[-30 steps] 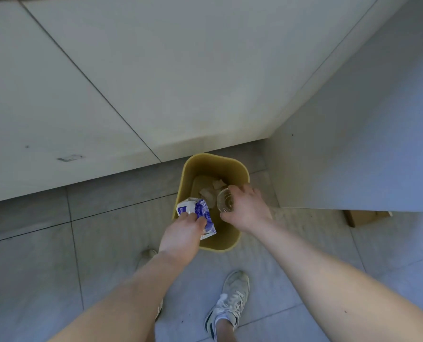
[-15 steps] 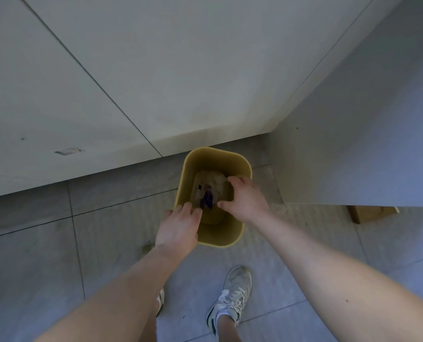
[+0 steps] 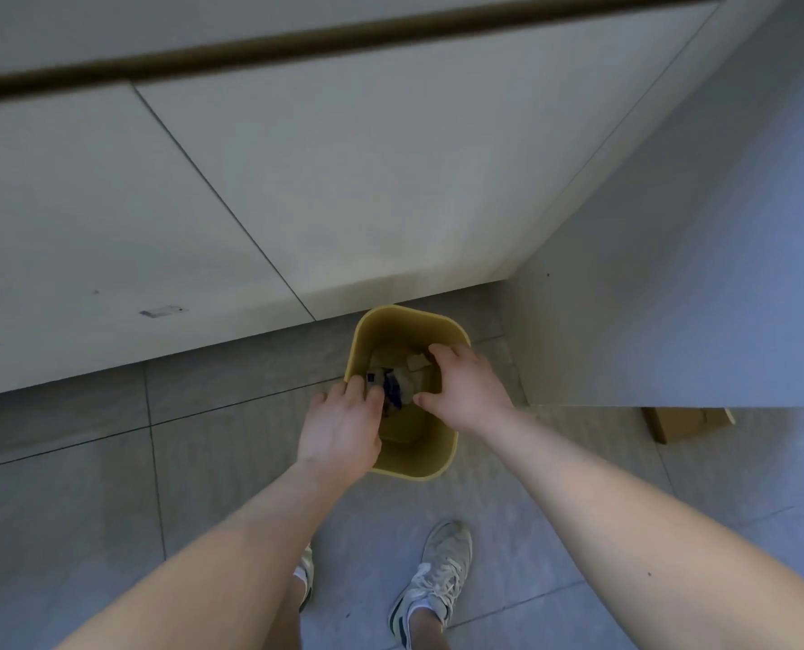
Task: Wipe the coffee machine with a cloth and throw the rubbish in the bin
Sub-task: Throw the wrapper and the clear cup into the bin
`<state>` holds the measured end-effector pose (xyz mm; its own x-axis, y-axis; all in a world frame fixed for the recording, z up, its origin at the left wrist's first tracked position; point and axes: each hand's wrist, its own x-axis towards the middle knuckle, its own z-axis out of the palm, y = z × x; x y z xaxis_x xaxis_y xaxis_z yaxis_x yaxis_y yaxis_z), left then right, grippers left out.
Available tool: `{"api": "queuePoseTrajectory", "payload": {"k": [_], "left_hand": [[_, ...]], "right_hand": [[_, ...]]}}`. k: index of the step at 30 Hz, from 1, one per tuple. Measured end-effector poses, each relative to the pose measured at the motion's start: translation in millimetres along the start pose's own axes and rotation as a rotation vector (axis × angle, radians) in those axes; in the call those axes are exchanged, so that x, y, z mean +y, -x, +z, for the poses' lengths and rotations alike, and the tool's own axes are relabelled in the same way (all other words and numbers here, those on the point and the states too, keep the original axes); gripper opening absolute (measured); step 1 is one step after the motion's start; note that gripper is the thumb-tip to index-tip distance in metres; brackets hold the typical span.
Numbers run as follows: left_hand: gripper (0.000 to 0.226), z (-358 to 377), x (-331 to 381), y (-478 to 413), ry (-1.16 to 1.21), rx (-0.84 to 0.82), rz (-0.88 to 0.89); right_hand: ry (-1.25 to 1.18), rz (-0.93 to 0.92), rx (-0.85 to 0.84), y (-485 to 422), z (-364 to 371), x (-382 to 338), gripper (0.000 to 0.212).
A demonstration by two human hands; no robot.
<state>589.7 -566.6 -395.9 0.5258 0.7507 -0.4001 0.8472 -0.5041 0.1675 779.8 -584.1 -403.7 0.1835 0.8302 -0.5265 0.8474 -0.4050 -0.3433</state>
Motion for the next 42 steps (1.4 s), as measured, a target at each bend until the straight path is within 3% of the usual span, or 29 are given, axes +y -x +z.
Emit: {"api": "queuePoseTrajectory", "payload": {"k": [13,22,26,32,42], "left_hand": [[0.033,-157.2,15.5,71.0,-0.001,0.08,0.007],[0.044,-263.7,14.7,142.4,-0.016,0.14,-0.085],[0.04,-287.2,12.1,172.4,-0.022,0.193,-0.129],[0.017,-307.1,-0.6,211.8,-0.037,0.239,-0.252],[0.031,-345.3,-63.7,259.5,-0.078,0.338,-0.4]], "right_hand": [[0.064,-0.03,0.048,104.9,-129.9,-64.3,0.077],[0.116,-0.091,0.1,181.0,-209.4,-112.0,0.076],[0.134,-0.136,0.144,203.0,-237.7,-131.2,0.074],[0.19,-0.241,0.163,217.6,-268.0,-160.1,0.075],[0.298,-0.406,0.152,230.2,-279.1,-244.7,0.072]]}}
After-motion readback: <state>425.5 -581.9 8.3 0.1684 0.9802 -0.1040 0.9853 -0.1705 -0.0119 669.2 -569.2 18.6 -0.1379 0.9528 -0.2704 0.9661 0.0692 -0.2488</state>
